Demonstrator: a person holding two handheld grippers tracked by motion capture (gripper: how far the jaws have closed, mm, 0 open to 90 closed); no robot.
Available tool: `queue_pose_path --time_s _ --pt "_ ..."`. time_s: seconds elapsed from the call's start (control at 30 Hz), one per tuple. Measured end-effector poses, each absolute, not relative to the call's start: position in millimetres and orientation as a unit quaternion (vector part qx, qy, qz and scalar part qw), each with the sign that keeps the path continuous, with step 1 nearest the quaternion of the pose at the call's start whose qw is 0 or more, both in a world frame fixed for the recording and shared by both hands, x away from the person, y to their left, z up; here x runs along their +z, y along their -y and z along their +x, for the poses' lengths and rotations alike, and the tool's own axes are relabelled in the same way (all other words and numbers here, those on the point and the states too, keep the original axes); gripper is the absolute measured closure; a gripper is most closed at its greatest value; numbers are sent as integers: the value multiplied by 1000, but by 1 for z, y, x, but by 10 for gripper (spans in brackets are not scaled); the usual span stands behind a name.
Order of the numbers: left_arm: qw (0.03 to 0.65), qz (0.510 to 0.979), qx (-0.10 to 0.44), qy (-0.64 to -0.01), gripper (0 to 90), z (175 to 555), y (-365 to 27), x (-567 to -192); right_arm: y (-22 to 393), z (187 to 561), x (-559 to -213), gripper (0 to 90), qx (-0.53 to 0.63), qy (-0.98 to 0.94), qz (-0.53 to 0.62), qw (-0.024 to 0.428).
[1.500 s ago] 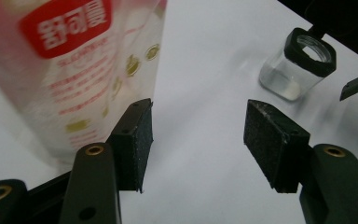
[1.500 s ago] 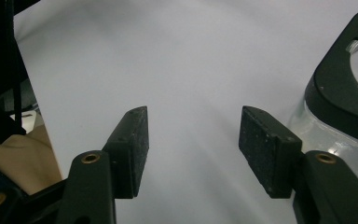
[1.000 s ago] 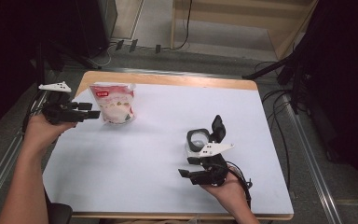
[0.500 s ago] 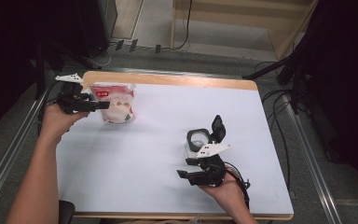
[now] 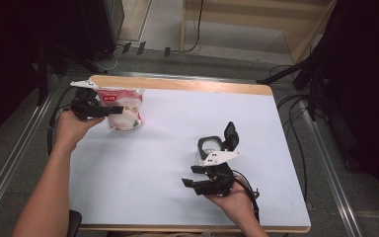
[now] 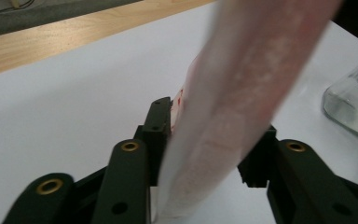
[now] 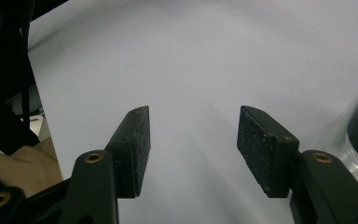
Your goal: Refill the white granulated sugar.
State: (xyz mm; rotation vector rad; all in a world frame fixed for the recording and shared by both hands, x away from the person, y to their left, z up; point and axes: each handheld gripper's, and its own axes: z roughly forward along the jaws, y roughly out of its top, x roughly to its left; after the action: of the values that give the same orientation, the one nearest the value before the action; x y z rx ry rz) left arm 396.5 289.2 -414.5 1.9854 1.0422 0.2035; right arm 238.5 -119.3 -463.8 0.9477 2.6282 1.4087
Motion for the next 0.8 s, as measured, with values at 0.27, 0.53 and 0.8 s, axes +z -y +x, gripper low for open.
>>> queue_pose_path --time_s 0.27,0.53,0.8 --pt "426 781 63 -452 893 394 -286 -413 90 251 -453 434 456 -844 283 7" --pt "424 775 42 -467 900 390 -280 -398 81 261 -455 391 466 -831 302 3" --pt "438 784 23 -440 900 376 -267 -368 80 258 -454 424 467 -833 298 17"
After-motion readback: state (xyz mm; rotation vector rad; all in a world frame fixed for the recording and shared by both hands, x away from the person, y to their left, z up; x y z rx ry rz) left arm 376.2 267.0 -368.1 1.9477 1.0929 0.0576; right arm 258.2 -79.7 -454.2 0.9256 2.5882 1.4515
